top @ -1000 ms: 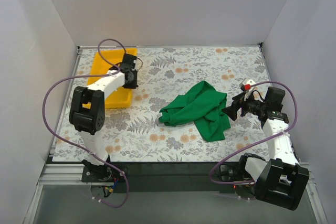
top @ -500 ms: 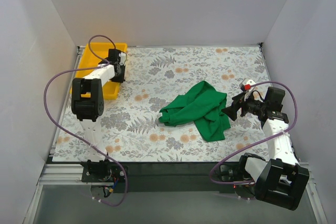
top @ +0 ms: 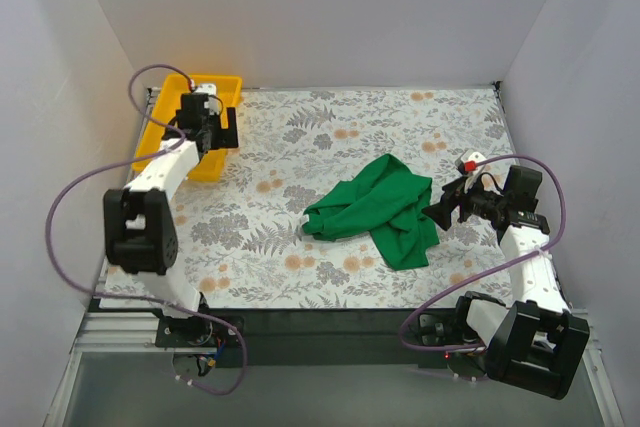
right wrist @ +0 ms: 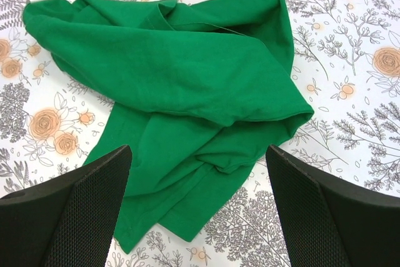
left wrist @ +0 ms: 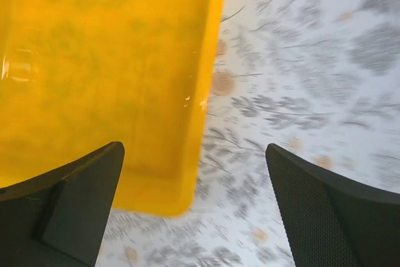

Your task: Fold and stack the t-shirts

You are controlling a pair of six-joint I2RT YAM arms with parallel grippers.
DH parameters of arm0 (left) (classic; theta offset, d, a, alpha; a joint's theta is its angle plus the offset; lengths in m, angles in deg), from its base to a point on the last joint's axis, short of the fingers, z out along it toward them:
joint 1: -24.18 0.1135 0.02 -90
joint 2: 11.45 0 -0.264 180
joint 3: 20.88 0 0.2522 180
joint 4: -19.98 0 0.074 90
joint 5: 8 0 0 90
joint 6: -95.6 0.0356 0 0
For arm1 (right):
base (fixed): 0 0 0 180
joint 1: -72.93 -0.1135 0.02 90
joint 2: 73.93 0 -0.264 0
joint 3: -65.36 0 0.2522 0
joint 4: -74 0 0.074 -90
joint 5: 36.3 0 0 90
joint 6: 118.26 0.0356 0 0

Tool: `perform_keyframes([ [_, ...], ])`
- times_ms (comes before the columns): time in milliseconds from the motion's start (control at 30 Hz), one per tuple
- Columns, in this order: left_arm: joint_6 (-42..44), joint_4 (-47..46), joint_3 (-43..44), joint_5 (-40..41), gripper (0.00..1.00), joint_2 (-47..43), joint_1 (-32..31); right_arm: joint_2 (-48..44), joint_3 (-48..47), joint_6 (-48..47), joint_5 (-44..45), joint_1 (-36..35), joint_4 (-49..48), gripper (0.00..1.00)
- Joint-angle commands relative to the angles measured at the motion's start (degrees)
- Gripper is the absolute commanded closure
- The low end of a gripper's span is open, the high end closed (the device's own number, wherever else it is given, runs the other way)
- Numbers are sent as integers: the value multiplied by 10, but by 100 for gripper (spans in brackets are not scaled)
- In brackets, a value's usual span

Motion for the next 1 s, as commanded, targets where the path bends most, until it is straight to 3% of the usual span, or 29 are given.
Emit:
perform_keyframes([
  [0,-104,-146,-132,-45,2,-226,-2,6,-18,-8,18,-4,4,6],
  [67,-142,-168,-193,-132,2,-330,3,11,-19,-8,29,-6,5,6],
  [100,-151,-178,-218,-246,2,-356,4,13,-19,-7,30,-7,5,6],
  [167,-210,-176,-264,-354,8,-384,-4,26,-28,6,35,-9,5,7],
  [200,-236,-166,-273,-398,17,-382,-7,31,-33,12,37,-14,6,8],
  [233,-271,-157,-292,-445,20,-379,-34,38,-51,20,37,-17,11,9],
  [267,-271,-140,-295,-453,22,-373,-57,52,-61,24,37,-19,23,10],
  [333,-280,-98,-310,-411,24,-366,-134,67,-83,32,38,-22,39,12],
  [433,-353,-105,-336,-363,26,-368,-207,102,-121,46,47,-27,67,13],
  [600,-514,-103,-384,-286,27,-369,-248,156,-157,81,104,-53,81,21],
  [967,-637,-108,-382,-227,34,-290,-325,221,-179,111,164,-90,77,27],
])
